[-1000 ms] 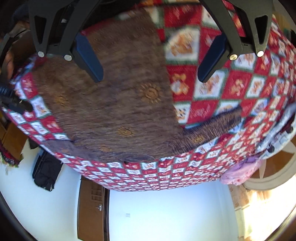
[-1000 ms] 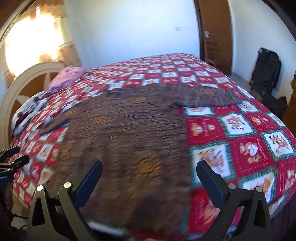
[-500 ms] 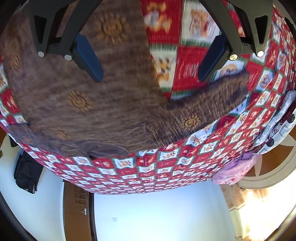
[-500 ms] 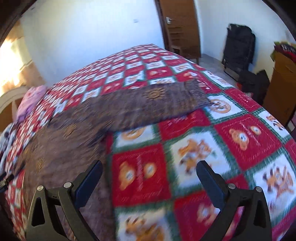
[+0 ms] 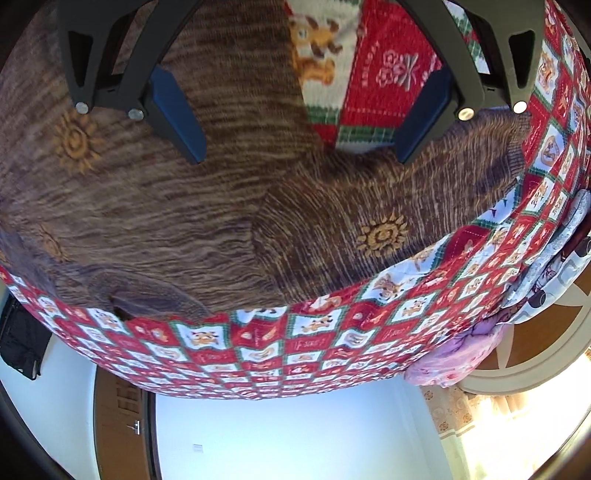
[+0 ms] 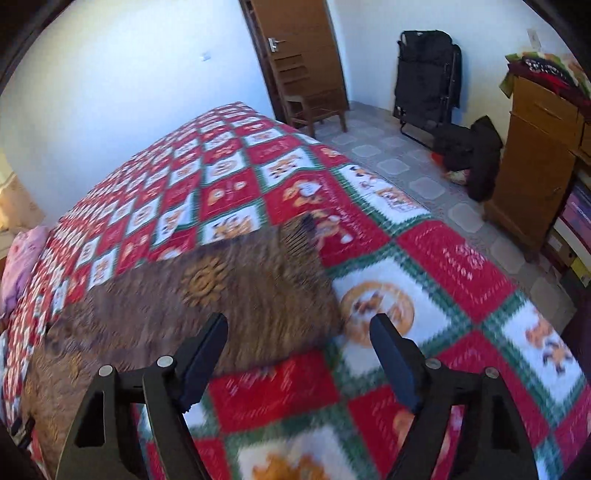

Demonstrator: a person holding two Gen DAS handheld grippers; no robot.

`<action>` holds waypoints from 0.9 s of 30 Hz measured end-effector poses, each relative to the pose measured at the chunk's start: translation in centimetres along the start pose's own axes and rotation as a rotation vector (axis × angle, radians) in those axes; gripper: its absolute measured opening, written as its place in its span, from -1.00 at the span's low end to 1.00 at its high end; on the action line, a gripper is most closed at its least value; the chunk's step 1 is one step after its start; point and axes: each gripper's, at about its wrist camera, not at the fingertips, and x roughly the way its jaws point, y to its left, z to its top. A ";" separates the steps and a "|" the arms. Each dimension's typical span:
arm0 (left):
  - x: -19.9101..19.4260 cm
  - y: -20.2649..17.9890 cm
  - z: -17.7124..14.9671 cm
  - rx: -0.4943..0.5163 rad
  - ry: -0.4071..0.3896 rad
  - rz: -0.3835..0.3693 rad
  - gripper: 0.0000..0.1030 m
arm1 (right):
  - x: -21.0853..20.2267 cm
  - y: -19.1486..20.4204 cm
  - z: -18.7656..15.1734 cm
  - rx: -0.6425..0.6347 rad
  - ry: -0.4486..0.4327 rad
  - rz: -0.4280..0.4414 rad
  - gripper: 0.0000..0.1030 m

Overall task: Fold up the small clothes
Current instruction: 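Grasp the sweater sleeve cuff with the right gripper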

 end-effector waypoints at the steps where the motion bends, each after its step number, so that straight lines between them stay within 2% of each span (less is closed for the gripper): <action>1: 0.3 0.1 0.1 -0.004 0.000 0.006 1.00 | 0.3 -0.1 0.1 0.002 0.006 -0.003 0.49; 2: 0.5 0.1 0.2 -0.008 0.000 0.009 1.00 | 0.8 -0.2 0.3 0.003 0.016 -0.006 0.33; 3: 0.7 0.1 0.3 -0.013 0.002 0.011 1.00 | 1.5 -0.2 0.5 -0.002 0.035 -0.011 0.27; 7: 1.8 0.2 0.5 -0.030 0.015 0.011 1.00 | 2.6 -0.2 0.5 -0.014 0.051 -0.027 0.11; 9: 2.3 0.3 0.5 -0.038 0.023 0.009 1.00 | 2.7 0.2 0.4 -0.032 0.059 -0.021 -0.23; 11: 2.6 0.2 0.4 -0.045 0.027 -0.001 1.00 | 2.7 0.5 0.3 -0.044 0.064 -0.026 -0.39; 19: 2.9 0.5 0.2 -0.076 0.020 -0.023 1.00 | 1.5 3.1 0.4 -0.099 0.034 0.009 -0.73; 27: 3.5 0.9 0.0 -0.103 0.048 -0.077 1.00 | -1.3 11.2 -0.3 -0.284 -0.032 0.095 -0.74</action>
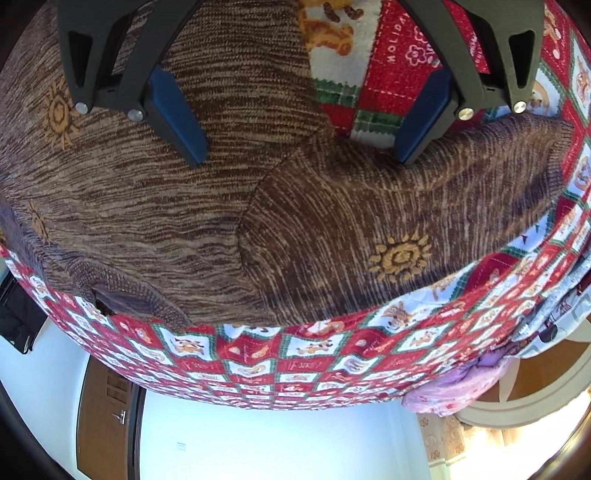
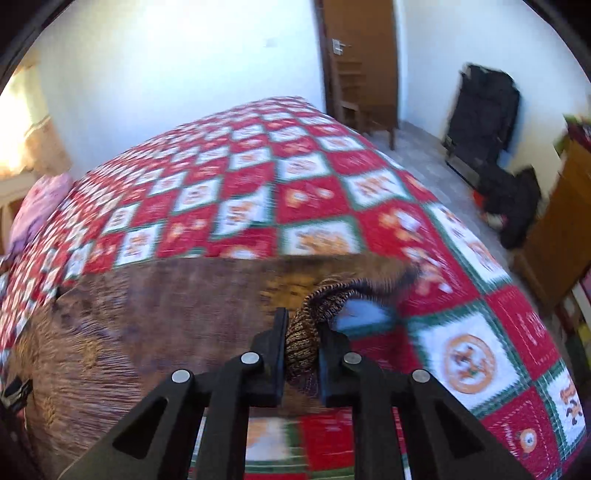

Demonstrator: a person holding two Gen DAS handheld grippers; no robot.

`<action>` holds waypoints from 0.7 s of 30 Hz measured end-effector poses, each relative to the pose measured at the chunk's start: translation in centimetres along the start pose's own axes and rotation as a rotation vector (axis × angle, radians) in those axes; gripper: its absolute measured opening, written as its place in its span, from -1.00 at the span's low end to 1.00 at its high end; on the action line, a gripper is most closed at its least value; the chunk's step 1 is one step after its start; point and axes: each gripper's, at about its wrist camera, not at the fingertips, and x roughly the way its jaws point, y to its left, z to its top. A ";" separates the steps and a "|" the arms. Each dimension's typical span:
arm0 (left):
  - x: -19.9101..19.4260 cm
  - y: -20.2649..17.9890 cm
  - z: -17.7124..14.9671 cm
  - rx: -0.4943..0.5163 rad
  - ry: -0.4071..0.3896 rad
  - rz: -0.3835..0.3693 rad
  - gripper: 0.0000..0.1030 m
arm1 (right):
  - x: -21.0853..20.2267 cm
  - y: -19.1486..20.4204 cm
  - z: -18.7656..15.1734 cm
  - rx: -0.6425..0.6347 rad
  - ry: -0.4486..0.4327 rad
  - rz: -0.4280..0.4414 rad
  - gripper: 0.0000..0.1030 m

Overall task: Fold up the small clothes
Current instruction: 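Grasp the sweater sleeve cuff with the right gripper, then fold the sleeve across the sweater body with the right gripper and release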

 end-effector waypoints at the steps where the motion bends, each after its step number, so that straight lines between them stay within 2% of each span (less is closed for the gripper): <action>1: 0.1 0.2 0.0 -0.010 0.006 -0.012 1.00 | -0.1 1.0 0.1 -0.018 -0.004 0.009 -0.75; 7: 0.4 0.7 0.0 -0.037 0.017 -0.065 1.00 | -0.7 8.3 -0.3 -0.149 -0.026 0.099 -0.75; 13: -0.3 -0.2 -0.4 0.030 -0.021 -0.068 1.00 | -0.5 15.4 -1.8 -0.272 -0.016 0.191 -0.76; 19: -0.6 -0.1 -0.6 0.035 -0.030 -0.095 1.00 | 0.9 20.5 -5.0 -0.383 0.037 0.253 -0.76; 21: -0.7 -0.2 -0.7 0.039 -0.037 -0.105 1.00 | 1.5 21.7 -6.3 -0.416 0.071 0.307 -0.75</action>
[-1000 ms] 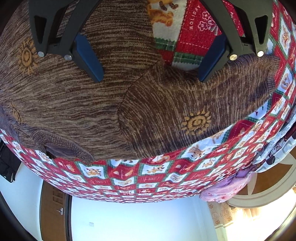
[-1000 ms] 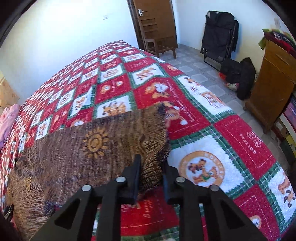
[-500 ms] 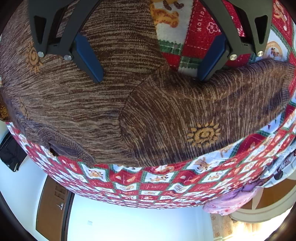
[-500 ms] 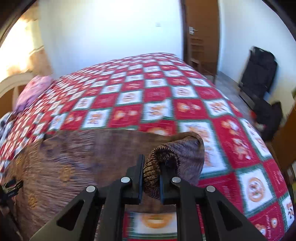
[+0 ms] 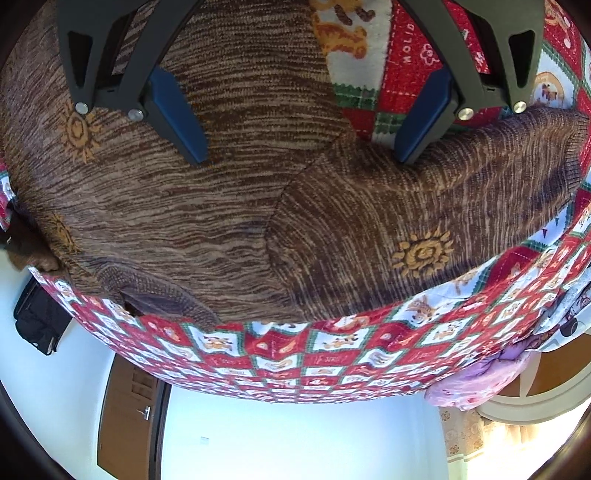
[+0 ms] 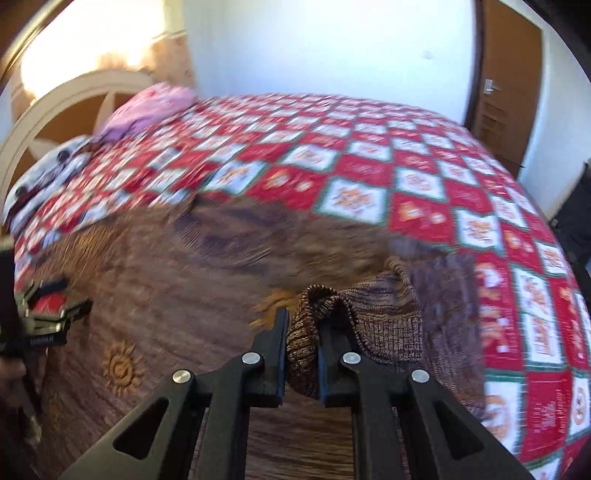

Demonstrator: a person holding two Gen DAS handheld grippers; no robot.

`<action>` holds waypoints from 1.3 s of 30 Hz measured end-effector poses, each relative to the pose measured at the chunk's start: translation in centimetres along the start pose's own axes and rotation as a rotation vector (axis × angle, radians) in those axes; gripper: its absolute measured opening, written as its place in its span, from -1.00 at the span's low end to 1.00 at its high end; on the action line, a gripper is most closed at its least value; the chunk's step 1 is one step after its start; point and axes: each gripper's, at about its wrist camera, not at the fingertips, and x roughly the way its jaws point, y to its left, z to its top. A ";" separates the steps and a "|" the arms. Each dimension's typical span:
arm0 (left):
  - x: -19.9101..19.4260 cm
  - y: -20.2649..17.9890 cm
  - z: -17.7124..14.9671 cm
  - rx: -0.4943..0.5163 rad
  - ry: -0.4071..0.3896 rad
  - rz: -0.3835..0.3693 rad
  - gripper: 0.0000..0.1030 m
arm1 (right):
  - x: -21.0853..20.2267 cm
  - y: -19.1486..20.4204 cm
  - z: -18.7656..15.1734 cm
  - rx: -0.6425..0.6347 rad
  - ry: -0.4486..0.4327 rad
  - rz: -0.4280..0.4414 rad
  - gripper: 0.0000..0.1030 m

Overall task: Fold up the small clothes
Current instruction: 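Fold the sleeve across the sweater body with the right gripper and release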

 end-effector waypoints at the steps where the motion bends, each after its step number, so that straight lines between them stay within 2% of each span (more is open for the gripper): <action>1: 0.0 -0.1 0.0 0.003 -0.003 -0.004 1.00 | 0.3 0.5 -0.4 -0.005 0.008 0.028 -0.75; 2: -0.1 -0.2 0.0 0.008 -0.009 -0.012 1.00 | 0.7 0.9 -0.8 -0.009 0.019 0.057 -0.74; 4: -0.3 -0.3 0.0 0.017 -0.017 -0.021 1.00 | 1.4 1.7 -1.6 -0.035 0.065 0.124 -0.41; 5: -0.5 -0.4 0.0 0.022 -0.020 -0.030 1.00 | 1.2 2.0 -2.1 -0.050 0.068 0.147 0.13; 6: -0.6 -0.4 0.0 0.023 -0.020 -0.039 1.00 | 0.6 2.1 -2.5 -0.060 0.053 0.159 0.31; 11: -3.1 -1.6 0.4 0.069 -0.045 -0.054 0.99 | -3.0 0.1 -4.7 -0.065 -0.023 0.171 0.35; 14: -5.2 -4.4 1.4 0.134 -0.078 -0.101 0.99 | -4.9 -3.1 -5.5 0.005 -0.081 0.121 0.35; 18: -6.5 -11.0 1.6 0.273 -0.084 -0.176 0.99 | -6.8 -8.4 -6.8 0.170 -0.158 0.041 0.35; 22: -5.4 -17.3 1.4 0.417 -0.079 -0.184 0.91 | -7.3 -11.4 -8.2 0.260 -0.186 -0.021 0.35; 25: -3.9 -20.0 1.8 0.456 -0.049 -0.186 0.82 | -7.2 -12.8 -9.4 0.310 -0.209 -0.042 0.35; 27: -2.9 -21.4 1.9 0.478 -0.030 -0.180 0.60 | -7.2 -13.5 -10.1 0.344 -0.224 -0.033 0.35; 31: -0.3 -23.6 1.7 0.522 0.036 -0.160 0.39 | -7.2 -14.3 -11.0 0.379 -0.249 -0.013 0.35; 34: 1.0 -24.1 2.1 0.501 0.064 -0.176 0.06 | -7.1 -14.5 -11.1 0.394 -0.251 -0.007 0.35; 35: 1.0 -24.1 2.5 0.488 0.070 -0.200 -0.50 | -7.1 -14.6 -11.2 0.395 -0.252 -0.002 0.36; 36: 1.0 -24.1 2.7 0.479 0.075 -0.213 -0.86 | -7.1 -14.6 -11.3 0.396 -0.254 -0.003 0.36; 39: 0.2 -23.5 3.7 0.402 0.057 -0.244 -0.88 | -6.9 -14.5 -11.3 0.396 -0.249 -0.010 0.36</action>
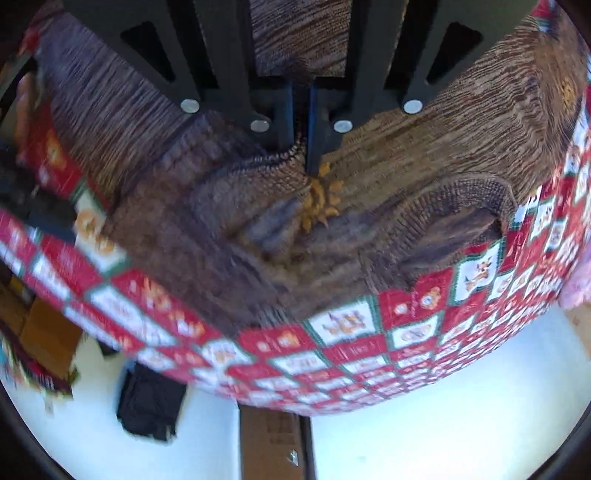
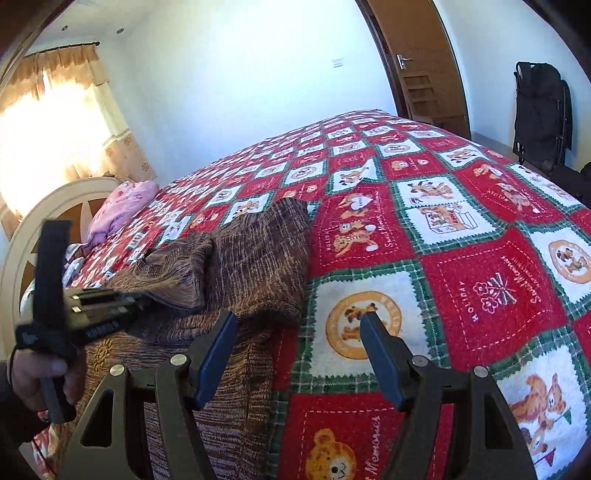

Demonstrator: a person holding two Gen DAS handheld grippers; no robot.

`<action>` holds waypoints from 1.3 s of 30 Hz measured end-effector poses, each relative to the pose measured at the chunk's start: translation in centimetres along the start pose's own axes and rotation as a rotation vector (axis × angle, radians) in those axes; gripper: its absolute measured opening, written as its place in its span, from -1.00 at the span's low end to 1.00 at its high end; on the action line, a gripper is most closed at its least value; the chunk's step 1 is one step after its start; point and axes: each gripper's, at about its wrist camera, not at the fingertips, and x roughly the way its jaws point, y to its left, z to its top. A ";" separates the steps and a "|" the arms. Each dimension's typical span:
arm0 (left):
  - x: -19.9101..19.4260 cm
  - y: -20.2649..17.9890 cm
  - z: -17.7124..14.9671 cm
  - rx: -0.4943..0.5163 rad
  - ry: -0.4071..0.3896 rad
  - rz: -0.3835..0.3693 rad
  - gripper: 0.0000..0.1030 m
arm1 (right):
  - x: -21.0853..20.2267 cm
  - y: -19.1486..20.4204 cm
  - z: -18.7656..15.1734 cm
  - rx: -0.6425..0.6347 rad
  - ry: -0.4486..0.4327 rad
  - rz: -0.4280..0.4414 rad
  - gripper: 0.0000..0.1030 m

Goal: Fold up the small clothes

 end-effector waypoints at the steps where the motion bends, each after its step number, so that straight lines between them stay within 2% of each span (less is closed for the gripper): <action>1: -0.5 0.4 0.2 -0.031 -0.010 -0.019 -0.88 | 0.0 -0.1 -0.1 -0.002 0.002 -0.002 0.36; 3: -1.0 1.1 0.5 -0.072 -0.017 -0.050 -0.88 | 0.1 0.0 -0.2 -0.007 0.008 -0.010 0.36; 6: -1.4 2.9 0.4 -0.136 -0.025 -0.040 -0.88 | 0.1 0.1 -0.4 -0.013 0.010 -0.016 0.36; 10: -0.1 6.1 -0.1 -0.294 0.015 -0.115 -0.88 | 0.3 0.1 -0.5 -0.016 0.017 -0.021 0.36; 11: 0.5 7.0 -0.4 -0.346 0.039 -0.163 -0.88 | 0.4 0.1 -0.5 -0.018 0.023 -0.022 0.36; 13: 1.4 8.3 -1.1 -0.443 0.065 -0.212 -0.88 | 0.5 0.2 -0.6 -0.020 0.029 -0.024 0.36; 15: 1.8 9.2 -1.8 -0.510 0.064 -0.236 -0.88 | 0.7 0.3 -0.6 -0.022 0.037 -0.026 0.36; 20: 1.2 7.8 -1.4 -0.450 0.025 -0.213 -0.88 | 0.8 0.3 -0.7 -0.024 0.043 -0.031 0.36; 23: 0.8 7.1 -0.8 -0.432 -0.006 -0.254 -0.88 | 0.9 0.4 -0.8 -0.028 0.047 -0.038 0.36; 29: 1.3 4.9 0.0 -0.336 0.004 -0.188 -0.79 | 0.9 0.5 -0.9 -0.027 0.051 -0.047 0.36; 31: 1.1 4.5 -0.2 -0.295 -0.005 -0.172 -0.56 | 0.9 0.5 -0.9 -0.026 0.054 -0.049 0.36; 32: 0.7 4.0 -0.2 -0.254 -0.008 -0.130 -0.19 | 1.0 0.5 -0.9 -0.025 0.054 -0.050 0.36; 33: 0.4 3.7 -0.4 -0.229 -0.009 -0.093 0.40 | 1.0 0.5 -0.9 -0.025 0.055 -0.050 0.36; 34: -0.2 3.4 -0.6 -0.196 -0.023 -0.033 0.60 | 1.0 0.5 -0.9 -0.025 0.057 -0.051 0.36; 35: -1.1 3.0 -0.9 -0.158 -0.073 0.027 0.72 | 1.1 0.6 -0.9 -0.027 0.060 -0.053 0.36; 37: -1.8 2.6 -1.2 -0.099 -0.116 0.036 0.72 | 1.3 0.7 -1.0 -0.034 0.065 -0.060 0.36; 39: -1.5 1.7 -0.7 -0.028 -0.115 0.059 0.72 | 1.3 0.8 -1.0 -0.041 0.066 -0.064 0.36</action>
